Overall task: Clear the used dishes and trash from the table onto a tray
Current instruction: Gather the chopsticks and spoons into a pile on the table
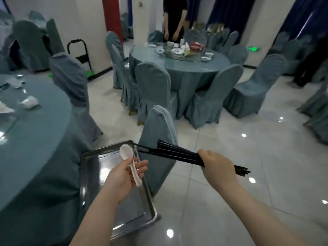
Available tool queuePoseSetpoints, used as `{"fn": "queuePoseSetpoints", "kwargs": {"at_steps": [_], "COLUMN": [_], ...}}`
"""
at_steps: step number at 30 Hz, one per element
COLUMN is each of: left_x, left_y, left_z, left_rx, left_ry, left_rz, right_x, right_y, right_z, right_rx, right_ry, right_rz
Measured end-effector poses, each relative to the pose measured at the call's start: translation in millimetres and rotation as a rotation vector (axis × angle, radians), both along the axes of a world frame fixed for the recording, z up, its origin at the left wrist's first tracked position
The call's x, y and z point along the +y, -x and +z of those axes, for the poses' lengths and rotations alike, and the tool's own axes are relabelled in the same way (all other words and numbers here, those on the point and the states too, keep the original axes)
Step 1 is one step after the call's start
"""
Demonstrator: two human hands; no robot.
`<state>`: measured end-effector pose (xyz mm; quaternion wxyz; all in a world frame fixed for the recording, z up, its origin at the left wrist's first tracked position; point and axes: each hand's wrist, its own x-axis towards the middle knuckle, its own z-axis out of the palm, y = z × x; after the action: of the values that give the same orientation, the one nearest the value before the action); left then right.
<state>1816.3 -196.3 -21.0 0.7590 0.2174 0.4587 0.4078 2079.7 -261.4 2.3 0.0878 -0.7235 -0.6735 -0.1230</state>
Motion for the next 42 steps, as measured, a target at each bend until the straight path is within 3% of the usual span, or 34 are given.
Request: {"fn": "queuePoseSetpoints", "kwargs": {"at_steps": [9, 22, 34, 42], "left_x": [86, 305, 468, 518], "left_y": [-182, -255, -239, -190], "left_z": [20, 30, 16, 9], "left_rx": [-0.038, -0.043, 0.014, 0.117], "left_ry": [-0.057, -0.053, -0.012, -0.046], "left_rz": [-0.069, 0.244, 0.65, 1.057], "right_x": [42, 296, 577, 763], "right_y": [-186, -300, -283, -195], "right_z": [5, 26, 13, 11], "right_rx": [-0.014, 0.082, 0.124, 0.21], "right_ry": [-0.019, 0.136, 0.201, 0.274], "right_rz": [-0.094, -0.016, 0.363, 0.727]}}
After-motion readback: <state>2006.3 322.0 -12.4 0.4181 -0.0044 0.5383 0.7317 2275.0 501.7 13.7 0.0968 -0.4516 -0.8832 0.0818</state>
